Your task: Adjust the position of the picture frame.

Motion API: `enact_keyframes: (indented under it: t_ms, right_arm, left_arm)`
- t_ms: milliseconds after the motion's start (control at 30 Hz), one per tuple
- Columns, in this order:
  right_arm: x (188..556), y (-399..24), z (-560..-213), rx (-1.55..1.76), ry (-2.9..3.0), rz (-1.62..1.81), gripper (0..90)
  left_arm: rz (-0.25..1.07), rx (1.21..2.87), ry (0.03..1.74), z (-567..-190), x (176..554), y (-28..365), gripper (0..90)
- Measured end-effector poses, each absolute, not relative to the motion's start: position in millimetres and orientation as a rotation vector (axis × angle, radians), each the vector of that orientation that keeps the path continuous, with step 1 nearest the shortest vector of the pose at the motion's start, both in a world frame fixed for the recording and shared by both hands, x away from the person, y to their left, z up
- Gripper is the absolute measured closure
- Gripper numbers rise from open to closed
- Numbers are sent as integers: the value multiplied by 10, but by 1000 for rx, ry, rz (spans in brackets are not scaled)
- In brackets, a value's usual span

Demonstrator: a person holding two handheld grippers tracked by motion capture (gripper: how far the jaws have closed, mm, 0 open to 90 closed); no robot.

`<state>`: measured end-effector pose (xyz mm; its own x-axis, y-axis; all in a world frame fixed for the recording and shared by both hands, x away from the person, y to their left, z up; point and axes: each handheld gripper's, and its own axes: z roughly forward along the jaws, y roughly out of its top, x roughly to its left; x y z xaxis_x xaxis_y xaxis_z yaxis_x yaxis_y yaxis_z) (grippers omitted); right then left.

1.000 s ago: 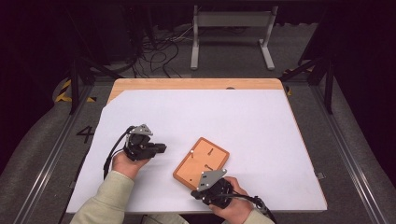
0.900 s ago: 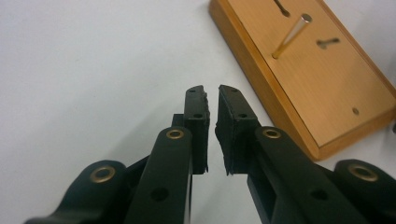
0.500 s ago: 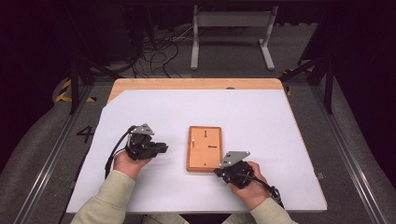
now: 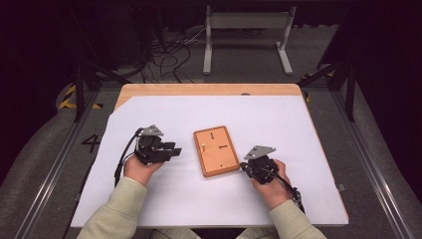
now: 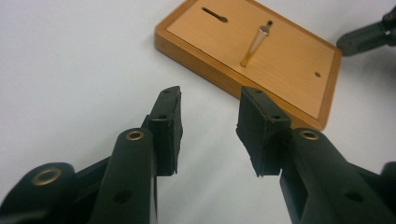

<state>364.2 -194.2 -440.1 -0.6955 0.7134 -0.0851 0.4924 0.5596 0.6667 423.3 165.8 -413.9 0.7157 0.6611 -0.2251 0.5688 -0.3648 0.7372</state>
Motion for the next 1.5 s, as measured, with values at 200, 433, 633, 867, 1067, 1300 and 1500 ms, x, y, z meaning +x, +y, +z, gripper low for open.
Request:
enact_keyframes:
  t_ms: [200,433,633,867,1067,1300,1500]
  right_arm:
    - [3538,-2029,-4250,978,2413,963,900]
    - [3380,-2216,-4091,975,2377,1017,900]
    - [3180,-2414,-4025,991,2360,1050,900]
    - [3020,-2532,-4042,1005,2365,1075,900]
    - [2968,-2444,-4079,958,2408,1082,900]
    - [2981,-2416,-4048,936,2418,1103,900]
    - [3023,-2405,-4032,928,2426,1106,900]
  left_arm:
    - [114,2022,998,-4066,4513,1609,703]
    - [155,2050,983,-4015,4835,1356,839]
    - [225,2116,986,-4050,5182,1103,889]
    - [282,2288,927,-4310,5416,765,829]
    - [230,2342,911,-4442,5475,672,852]
    - [117,2346,904,-4437,5380,728,899]
    - [0,2361,869,-4441,5095,910,899]
